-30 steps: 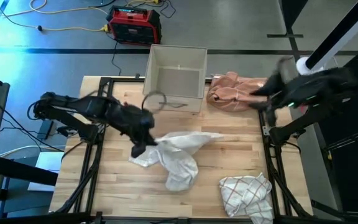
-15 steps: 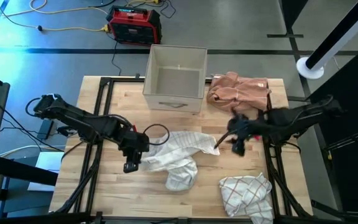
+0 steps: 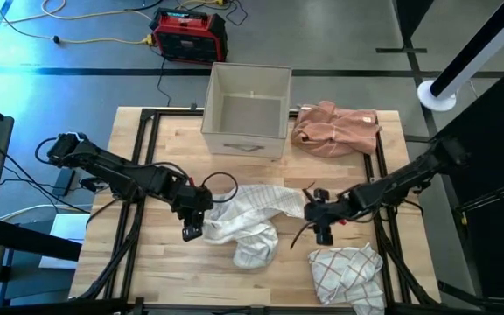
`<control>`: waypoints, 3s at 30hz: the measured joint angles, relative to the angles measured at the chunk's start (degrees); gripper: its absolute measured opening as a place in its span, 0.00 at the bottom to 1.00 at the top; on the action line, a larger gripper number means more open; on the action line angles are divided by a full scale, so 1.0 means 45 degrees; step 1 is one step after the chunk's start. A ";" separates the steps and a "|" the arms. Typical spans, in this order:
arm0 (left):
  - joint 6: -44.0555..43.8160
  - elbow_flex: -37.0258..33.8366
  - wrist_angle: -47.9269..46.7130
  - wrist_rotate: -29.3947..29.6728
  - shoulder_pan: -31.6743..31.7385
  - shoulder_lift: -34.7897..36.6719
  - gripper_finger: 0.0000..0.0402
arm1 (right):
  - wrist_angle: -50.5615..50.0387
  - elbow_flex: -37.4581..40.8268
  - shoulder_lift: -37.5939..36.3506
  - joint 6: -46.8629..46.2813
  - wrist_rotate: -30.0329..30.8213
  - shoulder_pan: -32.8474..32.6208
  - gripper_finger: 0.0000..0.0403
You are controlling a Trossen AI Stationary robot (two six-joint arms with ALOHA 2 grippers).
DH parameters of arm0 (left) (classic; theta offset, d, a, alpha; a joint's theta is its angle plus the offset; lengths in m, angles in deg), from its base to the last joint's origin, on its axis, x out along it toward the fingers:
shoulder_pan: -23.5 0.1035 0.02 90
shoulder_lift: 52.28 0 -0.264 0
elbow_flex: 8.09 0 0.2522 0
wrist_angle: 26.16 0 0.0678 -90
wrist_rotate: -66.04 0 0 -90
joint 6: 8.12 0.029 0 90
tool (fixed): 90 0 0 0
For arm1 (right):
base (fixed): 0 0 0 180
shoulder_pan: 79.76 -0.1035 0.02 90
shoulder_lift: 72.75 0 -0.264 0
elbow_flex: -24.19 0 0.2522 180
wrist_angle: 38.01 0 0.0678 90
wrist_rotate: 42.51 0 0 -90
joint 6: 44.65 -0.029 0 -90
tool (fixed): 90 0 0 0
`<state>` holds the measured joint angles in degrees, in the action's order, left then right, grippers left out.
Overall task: Fold towel
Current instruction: Fold the white striped towel
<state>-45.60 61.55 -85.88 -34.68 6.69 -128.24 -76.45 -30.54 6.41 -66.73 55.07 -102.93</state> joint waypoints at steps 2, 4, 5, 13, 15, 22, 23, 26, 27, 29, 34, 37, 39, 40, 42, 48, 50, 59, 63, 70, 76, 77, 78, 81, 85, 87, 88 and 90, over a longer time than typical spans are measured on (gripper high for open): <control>-0.0101 0.0000 0.0010 -0.0131 0.0061 0.0000 0.00 | -0.0006 -0.0063 0.0499 0.0069 0.0699 -0.0030 0.43; -0.0252 0.0000 0.0005 -0.0131 0.0078 0.0000 0.00 | 0.0006 -0.0088 0.0927 0.0067 0.1377 -0.0030 0.43; -0.0289 0.0000 0.0005 -0.0132 0.0080 0.0000 0.00 | 0.0149 -0.0104 0.1111 0.0114 0.1522 -0.0023 0.43; -0.0428 0.0000 -0.0011 -0.0286 0.0075 0.0000 0.00 | 0.0155 -0.0127 0.2583 -0.0388 0.1966 0.0084 0.35; -0.0520 0.0000 -0.0015 -0.0283 0.0075 0.0000 0.00 | 0.0069 -0.0127 0.2564 -0.1004 0.1812 0.0221 0.24; -0.0476 0.0015 -0.0027 -0.0177 0.0031 0.0000 0.00 | -0.0068 -0.0120 0.1331 -0.2227 -0.0509 0.1091 0.03; -0.0425 0.0078 -0.0092 -0.0172 0.0031 -0.0002 0.00 | -0.0194 -0.0120 0.1024 -0.2342 -0.0507 0.1191 0.02; -0.0106 0.0898 -0.0557 -0.0167 -0.0021 0.0038 0.00 | -0.1339 -0.0721 -0.0072 -0.2531 -0.0410 0.1435 0.01; 0.0109 0.1308 -0.0909 -0.0130 -0.0077 0.0105 0.00 | -0.1965 -0.1111 -0.0452 -0.2560 -0.0223 0.1492 0.00; 0.0540 0.2313 -0.1794 0.0096 -0.0119 0.0267 0.00 | -0.3555 -0.2232 -0.1161 -0.2441 0.0632 0.1534 0.00; 0.1132 0.4914 -0.4246 0.1755 -0.0305 0.0655 0.00 | -0.6873 -0.6015 -0.1986 -0.1432 0.3858 0.1535 0.00; 0.1466 0.6073 -0.5723 0.2645 -0.0313 0.0844 0.00 | -0.7934 -0.8332 -0.1974 -0.0553 0.5432 0.1535 0.00; 0.1460 0.6731 -0.6857 0.2992 -0.0313 0.0908 0.00 | -0.8077 -0.9636 -0.1949 0.0225 0.6320 0.1536 0.00; 0.1426 0.7079 -0.7424 0.3182 -0.0313 0.0918 0.00 | -0.8072 -1.0235 -0.1947 0.0583 0.6689 0.1534 0.00; 0.1379 0.7772 -0.8342 0.3613 -0.0304 0.0923 0.00 | -0.8014 -1.1319 -0.1939 0.1222 0.7440 0.1539 0.00; 0.1473 0.9804 -0.8728 0.6162 -0.0304 0.0933 0.00 | -0.7253 -1.3633 -0.1922 0.2880 0.8388 0.1544 0.00; 0.1694 1.0496 -0.8562 0.7145 -0.0299 0.0945 0.00 | -0.6703 -1.4085 -0.1893 0.3544 0.8138 0.1544 0.00; 0.3750 1.3948 -0.7192 0.9582 -0.0395 0.0987 0.00 | -0.5062 -1.5999 -0.1060 0.4352 0.5151 0.1539 0.00; 0.4988 1.5036 -0.6109 1.0318 -0.0581 0.1047 0.00 | -0.4366 -1.6964 -0.0341 0.4667 0.3950 0.1534 0.00; 0.7244 1.5310 -0.3032 0.9914 -0.1313 0.1316 0.00 | -0.3951 -1.9594 0.1331 0.4683 0.1771 0.1338 0.00; 0.7694 1.5305 -0.1562 0.8892 -0.2788 0.1232 0.00 | -0.2772 -2.0481 0.2056 0.4755 0.0604 0.0165 0.00; 0.7691 1.5305 -0.1408 0.8864 -0.3115 0.1179 0.00 | -0.2577 -2.0400 0.2029 0.4778 0.0432 -0.0049 0.00; 0.7686 1.5305 -0.1337 0.8850 -0.3430 0.1097 0.00 | -0.2470 -2.0391 0.2012 0.4784 0.0272 -0.0211 0.00; 0.7664 1.5305 -0.1088 0.8849 -0.4429 0.0800 0.00 | -0.2274 -2.0401 0.2005 0.4663 0.0189 -0.0946 0.00; 0.7736 1.5290 -0.0724 0.8908 -0.5684 0.0329 0.00 | -0.2266 -2.0396 0.2180 0.4638 0.0061 -0.1861 0.00; 0.8063 1.5285 -0.0358 0.8960 -0.6223 0.0144 0.00 | -0.2209 -2.0378 0.2274 0.4638 -0.0348 -0.2239 0.00; 0.8344 1.5285 0.0092 0.8976 -0.6473 0.0060 0.00 | -0.1994 -2.0376 0.2312 0.4664 -0.0552 -0.2399 0.00; 0.9373 1.5285 0.1218 0.9147 -0.6963 -0.0043 0.00 | -0.1287 -2.0376 0.2340 0.5343 -0.0796 -0.2725 0.00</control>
<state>-3.42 130.33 -80.39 6.48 -24.64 -128.43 -82.24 -122.24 16.94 -42.69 51.49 -115.19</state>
